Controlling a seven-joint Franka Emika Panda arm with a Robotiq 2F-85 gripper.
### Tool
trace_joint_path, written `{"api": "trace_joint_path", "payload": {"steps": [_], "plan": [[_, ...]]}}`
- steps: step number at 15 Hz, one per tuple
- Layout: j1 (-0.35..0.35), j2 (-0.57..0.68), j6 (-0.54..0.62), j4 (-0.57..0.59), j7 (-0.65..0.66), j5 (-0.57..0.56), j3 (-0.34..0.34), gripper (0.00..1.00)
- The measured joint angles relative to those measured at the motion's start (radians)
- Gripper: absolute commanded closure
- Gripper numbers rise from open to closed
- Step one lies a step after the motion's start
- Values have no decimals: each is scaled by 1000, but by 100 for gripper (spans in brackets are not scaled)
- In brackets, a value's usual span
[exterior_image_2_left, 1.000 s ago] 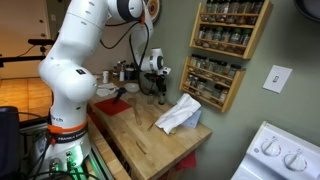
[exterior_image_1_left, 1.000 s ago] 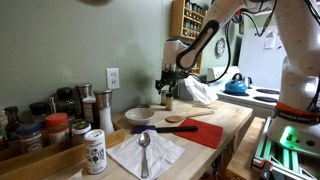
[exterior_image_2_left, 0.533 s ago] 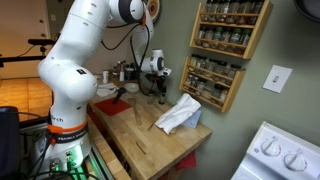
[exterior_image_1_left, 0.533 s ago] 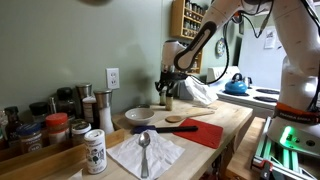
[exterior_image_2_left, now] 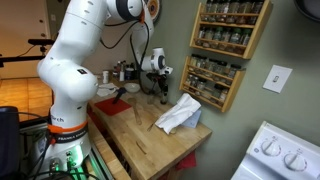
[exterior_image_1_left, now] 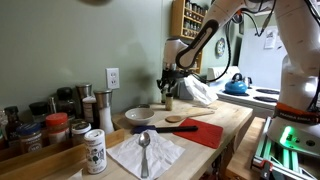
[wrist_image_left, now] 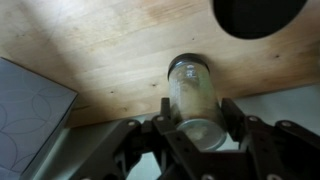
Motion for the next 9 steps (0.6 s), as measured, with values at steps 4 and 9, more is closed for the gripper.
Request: {"api": "trace_joint_path", "payload": {"steps": [4,9], "plan": [[1,-71,-33,-55,-49,-5,-5,72],[-1,-164,-96,-141,-117,-5,6,72]]}}
